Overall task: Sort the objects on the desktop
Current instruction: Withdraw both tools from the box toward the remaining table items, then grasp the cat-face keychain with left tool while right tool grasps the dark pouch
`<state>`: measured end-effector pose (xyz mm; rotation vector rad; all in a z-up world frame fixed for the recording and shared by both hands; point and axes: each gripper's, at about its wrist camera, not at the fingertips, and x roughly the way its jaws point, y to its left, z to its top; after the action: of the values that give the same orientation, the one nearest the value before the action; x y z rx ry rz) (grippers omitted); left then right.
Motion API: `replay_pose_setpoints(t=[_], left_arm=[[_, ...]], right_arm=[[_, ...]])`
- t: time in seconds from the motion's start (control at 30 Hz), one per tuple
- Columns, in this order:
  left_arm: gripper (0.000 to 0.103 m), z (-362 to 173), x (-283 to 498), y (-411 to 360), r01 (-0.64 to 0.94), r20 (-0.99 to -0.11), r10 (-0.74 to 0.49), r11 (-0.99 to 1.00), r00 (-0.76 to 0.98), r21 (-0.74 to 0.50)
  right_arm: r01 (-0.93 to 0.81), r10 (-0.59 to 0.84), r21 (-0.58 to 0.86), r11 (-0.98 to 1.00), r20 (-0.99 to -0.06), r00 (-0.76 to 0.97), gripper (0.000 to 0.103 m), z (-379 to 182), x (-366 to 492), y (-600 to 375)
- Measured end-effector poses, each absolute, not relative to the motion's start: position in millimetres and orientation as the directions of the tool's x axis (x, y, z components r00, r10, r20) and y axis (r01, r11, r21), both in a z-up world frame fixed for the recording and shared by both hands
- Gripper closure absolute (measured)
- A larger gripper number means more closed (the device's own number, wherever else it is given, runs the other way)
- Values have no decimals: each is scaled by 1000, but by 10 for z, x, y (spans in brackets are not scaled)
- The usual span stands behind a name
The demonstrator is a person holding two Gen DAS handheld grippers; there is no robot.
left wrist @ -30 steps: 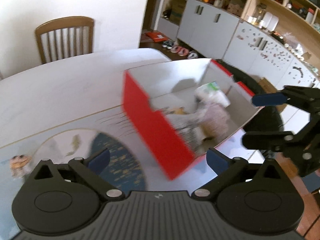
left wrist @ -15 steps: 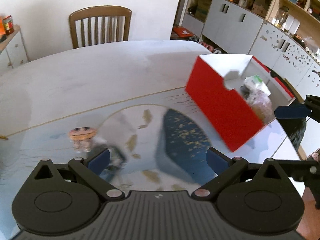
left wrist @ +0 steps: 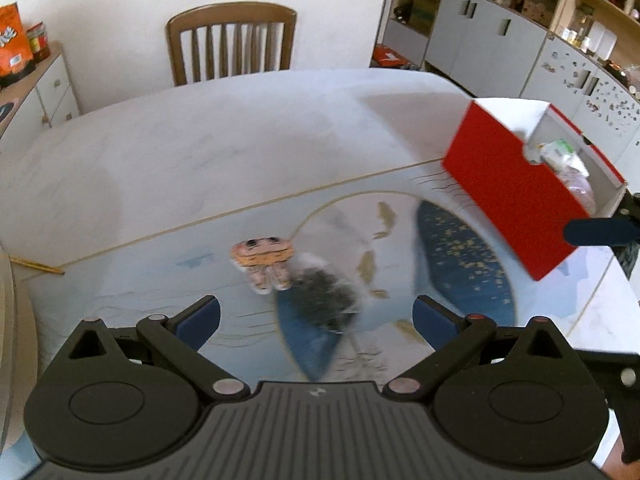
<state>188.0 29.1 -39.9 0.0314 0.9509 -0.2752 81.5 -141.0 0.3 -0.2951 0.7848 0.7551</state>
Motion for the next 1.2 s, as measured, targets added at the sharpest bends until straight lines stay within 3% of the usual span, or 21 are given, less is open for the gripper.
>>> replay_pose_setpoints(t=[0.67, 0.9, 1.2], left_arm=[[0, -776, 2565, 540, 176, -852, -107, 984, 512, -18], [0, -859, 2719, 568, 130, -864, -128, 989, 488, -74], [1, -1033, 2858, 604, 64, -885, -146, 989, 441, -131]], right_arm=[[-692, 445, 26, 721, -783, 435, 15, -466, 991, -684], [-671, 424, 18, 741, -788, 447, 16, -615, 1089, -537], [-657, 394, 13, 753, -809, 436, 27, -837, 1251, -373]])
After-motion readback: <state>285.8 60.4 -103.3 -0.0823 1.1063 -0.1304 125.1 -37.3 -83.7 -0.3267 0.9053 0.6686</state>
